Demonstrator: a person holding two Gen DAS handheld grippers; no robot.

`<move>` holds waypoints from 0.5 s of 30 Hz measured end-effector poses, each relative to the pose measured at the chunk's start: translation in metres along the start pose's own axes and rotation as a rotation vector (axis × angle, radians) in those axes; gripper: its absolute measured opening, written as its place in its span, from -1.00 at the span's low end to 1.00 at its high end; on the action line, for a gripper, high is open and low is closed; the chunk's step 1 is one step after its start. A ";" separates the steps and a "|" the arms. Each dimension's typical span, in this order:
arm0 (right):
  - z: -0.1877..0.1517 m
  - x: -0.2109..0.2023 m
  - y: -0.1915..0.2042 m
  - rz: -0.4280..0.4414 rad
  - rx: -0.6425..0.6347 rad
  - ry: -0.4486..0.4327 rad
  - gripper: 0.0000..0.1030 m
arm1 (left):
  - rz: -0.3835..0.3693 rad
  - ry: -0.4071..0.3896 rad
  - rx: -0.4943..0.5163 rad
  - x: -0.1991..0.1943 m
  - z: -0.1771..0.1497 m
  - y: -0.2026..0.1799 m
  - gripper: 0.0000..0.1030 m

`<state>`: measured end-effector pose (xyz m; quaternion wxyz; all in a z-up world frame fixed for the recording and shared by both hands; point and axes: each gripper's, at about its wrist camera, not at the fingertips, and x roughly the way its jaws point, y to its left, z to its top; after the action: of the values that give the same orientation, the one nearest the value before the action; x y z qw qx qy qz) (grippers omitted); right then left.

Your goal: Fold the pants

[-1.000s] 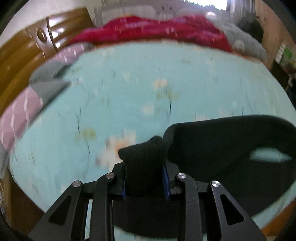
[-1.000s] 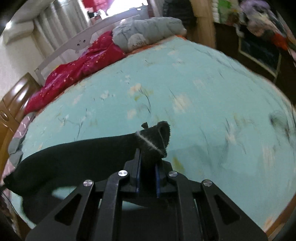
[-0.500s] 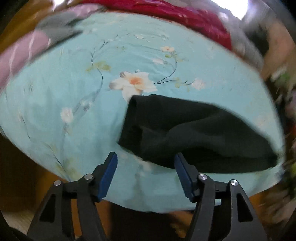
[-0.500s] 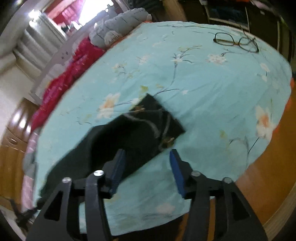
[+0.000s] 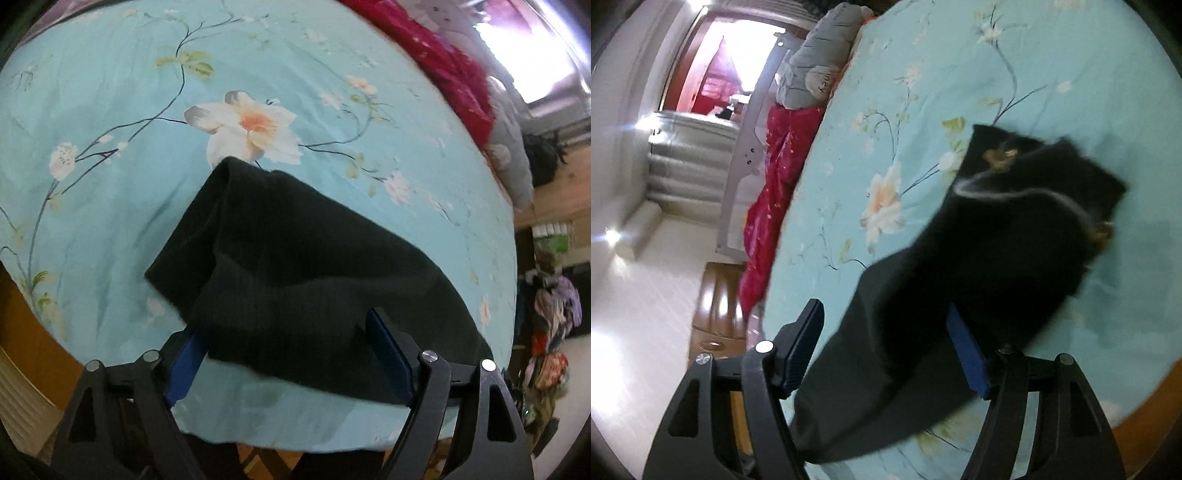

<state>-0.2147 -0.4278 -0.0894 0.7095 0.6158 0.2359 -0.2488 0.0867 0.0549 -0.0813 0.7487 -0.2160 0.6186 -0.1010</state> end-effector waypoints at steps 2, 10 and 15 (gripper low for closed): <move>0.006 0.016 0.002 -0.051 0.015 0.017 -0.18 | 0.070 0.004 0.018 0.011 0.015 -0.005 -0.43; 0.034 -0.030 0.087 0.093 -0.245 -0.083 -0.88 | -0.072 -0.223 0.074 -0.078 0.045 -0.017 -0.80; 0.013 0.003 0.020 -0.137 -0.203 0.047 -0.87 | 0.085 0.014 0.067 0.000 0.018 0.019 -0.81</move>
<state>-0.1986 -0.4385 -0.0744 0.7435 0.5290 0.3181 -0.2571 0.1017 0.0754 -0.0873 0.7547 -0.1636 0.6287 -0.0911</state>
